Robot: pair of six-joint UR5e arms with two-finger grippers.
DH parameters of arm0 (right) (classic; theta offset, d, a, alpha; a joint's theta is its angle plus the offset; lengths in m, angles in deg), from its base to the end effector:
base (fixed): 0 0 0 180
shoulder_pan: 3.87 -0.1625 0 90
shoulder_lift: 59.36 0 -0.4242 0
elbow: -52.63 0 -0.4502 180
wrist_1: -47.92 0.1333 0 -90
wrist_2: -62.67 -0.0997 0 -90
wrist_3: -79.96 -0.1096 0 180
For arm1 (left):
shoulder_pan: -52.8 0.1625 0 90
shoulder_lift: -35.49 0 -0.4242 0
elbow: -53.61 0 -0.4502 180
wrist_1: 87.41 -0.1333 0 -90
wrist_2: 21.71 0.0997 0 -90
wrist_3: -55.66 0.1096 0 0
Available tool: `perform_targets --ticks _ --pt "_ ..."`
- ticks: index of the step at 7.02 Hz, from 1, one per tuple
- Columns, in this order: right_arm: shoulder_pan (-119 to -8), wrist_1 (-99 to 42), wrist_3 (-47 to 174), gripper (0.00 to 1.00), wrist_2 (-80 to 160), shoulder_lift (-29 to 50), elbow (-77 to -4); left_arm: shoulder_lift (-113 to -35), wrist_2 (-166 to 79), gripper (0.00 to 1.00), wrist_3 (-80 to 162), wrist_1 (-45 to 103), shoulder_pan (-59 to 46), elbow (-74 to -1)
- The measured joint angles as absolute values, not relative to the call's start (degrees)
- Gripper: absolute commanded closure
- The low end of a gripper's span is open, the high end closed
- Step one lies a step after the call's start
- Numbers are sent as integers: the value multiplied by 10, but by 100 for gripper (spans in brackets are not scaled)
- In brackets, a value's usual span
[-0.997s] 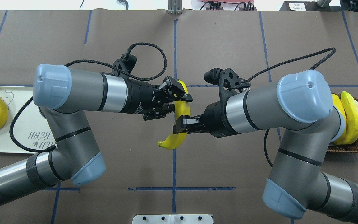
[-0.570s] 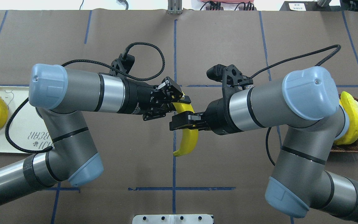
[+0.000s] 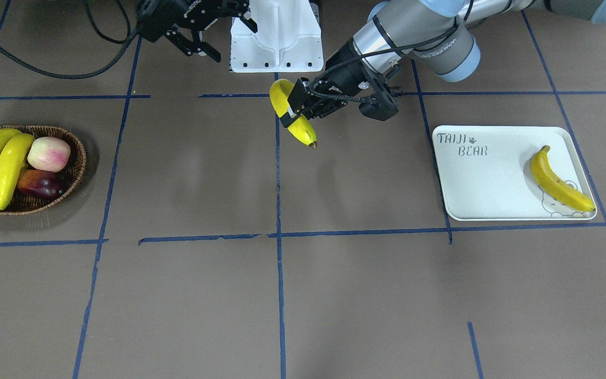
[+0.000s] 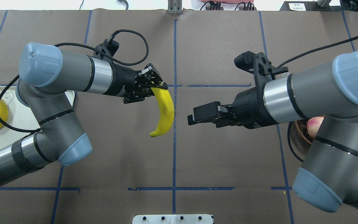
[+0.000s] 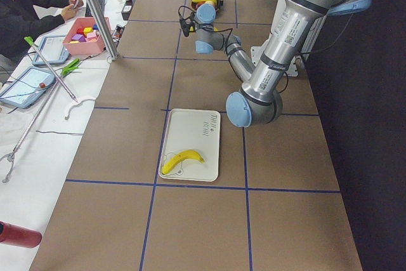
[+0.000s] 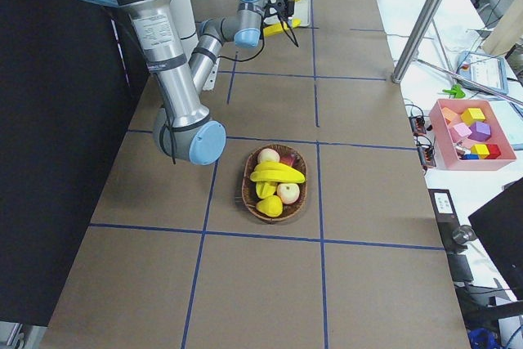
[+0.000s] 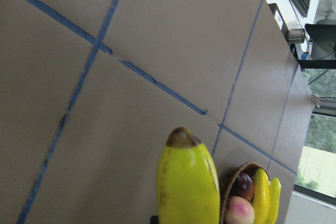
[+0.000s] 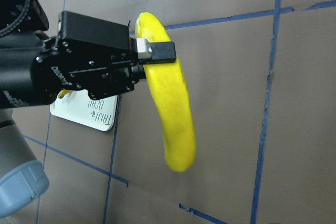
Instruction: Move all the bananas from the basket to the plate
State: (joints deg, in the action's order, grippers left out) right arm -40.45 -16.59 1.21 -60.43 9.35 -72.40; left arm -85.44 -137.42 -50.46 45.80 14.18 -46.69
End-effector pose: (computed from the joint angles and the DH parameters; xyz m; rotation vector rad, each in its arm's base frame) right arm -0.3648 -0.3622 0.0975 0.1261 -1.4459 -0.0506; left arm 0.4657 -0.4818 0.1400 -0.0750 1.4972 -0.4420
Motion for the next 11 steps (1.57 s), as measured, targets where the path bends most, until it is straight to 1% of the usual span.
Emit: perform_targets --ticks 1,2,3,4,6,7,9,10,11 --pt "-443 -167 12 0 -640 113 -733 -826 -1395 100 -458 417 117 -468" --pt "-481 -168 14 0 -667 133 -735 -781 -1412 100 -420 399 93 -472" --pt "-512 -174 22 0 -683 153 -733 -720 -1420 100 -372 392 70 -476" --pt "-532 -198 48 0 -689 165 -728 -663 -1423 100 -320 390 49 -479" --pt "-560 -304 170 0 -685 171 -723 -571 -1424 100 -218 389 3 -479" --pt "-573 -351 230 0 -683 172 -721 -542 -1421 100 -178 388 -14 -474" --pt "-592 -398 292 0 -682 175 -720 -525 -1406 100 -144 386 -27 -448" --pt "-596 -404 302 0 -682 180 -720 -524 -1395 88 -139 380 -28 -437" --pt "-598 -406 308 0 -682 183 -720 -524 -1382 1 -137 375 -28 -430"
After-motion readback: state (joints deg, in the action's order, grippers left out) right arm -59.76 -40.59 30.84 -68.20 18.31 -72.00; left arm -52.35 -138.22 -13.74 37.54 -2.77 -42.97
